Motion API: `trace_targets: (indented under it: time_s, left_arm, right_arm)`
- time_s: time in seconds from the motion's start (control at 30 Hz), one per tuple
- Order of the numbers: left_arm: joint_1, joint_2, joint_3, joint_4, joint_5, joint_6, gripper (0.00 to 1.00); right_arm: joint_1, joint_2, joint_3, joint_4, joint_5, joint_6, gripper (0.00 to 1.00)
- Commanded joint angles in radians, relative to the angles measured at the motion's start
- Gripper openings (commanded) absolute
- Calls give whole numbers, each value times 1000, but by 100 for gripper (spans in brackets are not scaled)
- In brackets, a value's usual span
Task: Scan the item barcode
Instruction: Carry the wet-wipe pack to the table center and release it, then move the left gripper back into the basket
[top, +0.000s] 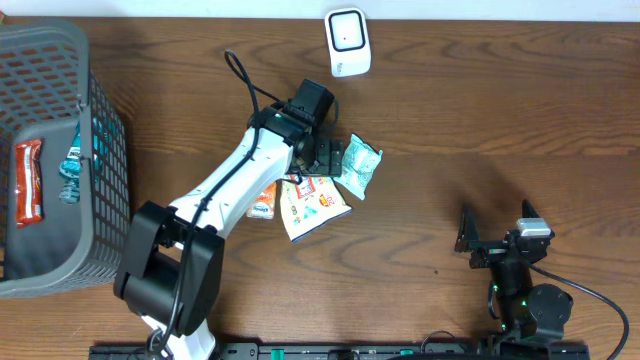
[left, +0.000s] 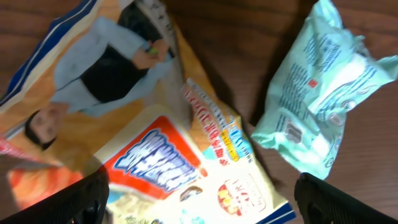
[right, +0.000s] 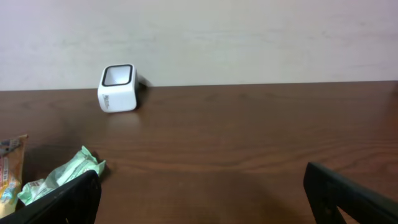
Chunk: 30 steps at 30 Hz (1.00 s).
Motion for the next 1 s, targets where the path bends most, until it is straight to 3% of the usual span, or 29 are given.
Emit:
trace_targets:
  time_s: [0.0, 0.27, 0.6, 0.97]
  left_arm:
    - [3, -97, 41, -23, -36, 31, 96]
    - [4, -462, 71, -75, -78, 104, 97]
    - [4, -886, 71, -233, -484, 104, 97]
    - [4, -971, 70, -394, -534, 86, 97]
  right_arm:
    - [5, -8, -3, -1, 1, 10, 99]
    - [5, -8, -3, -2, 1, 10, 99]
    - [5, -8, -3, -1, 1, 10, 99]
    - [5, -8, -3, -1, 1, 10, 99]
